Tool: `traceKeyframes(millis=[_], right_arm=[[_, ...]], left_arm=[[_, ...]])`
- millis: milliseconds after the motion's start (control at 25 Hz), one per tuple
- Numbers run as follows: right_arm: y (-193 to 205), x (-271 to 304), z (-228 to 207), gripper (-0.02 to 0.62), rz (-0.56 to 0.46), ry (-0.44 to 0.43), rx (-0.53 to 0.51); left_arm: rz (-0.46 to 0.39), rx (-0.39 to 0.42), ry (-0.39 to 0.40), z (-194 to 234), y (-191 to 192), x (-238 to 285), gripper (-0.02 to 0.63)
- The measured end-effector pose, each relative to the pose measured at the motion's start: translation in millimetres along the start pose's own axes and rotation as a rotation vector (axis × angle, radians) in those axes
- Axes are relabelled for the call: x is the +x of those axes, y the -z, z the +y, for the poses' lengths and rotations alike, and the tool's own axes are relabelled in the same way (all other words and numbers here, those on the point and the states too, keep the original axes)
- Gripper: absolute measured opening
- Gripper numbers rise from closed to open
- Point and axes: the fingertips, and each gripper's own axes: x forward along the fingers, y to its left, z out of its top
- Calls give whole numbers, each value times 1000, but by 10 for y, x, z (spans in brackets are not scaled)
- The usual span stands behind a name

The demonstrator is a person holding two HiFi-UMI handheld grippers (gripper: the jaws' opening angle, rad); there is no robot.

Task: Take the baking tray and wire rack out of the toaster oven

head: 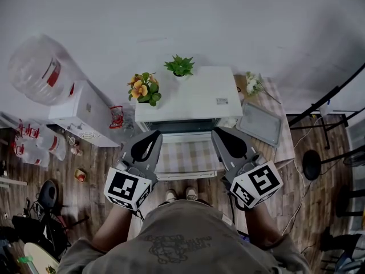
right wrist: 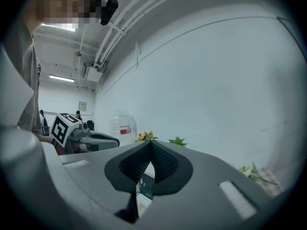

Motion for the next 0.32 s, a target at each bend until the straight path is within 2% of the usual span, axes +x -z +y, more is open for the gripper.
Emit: traceKeyframes(millis=[320], right_arm=[[11,-4,-25,26,4,18,6]], left_arm=[[-48,4,7,11,-205,-43,3]])
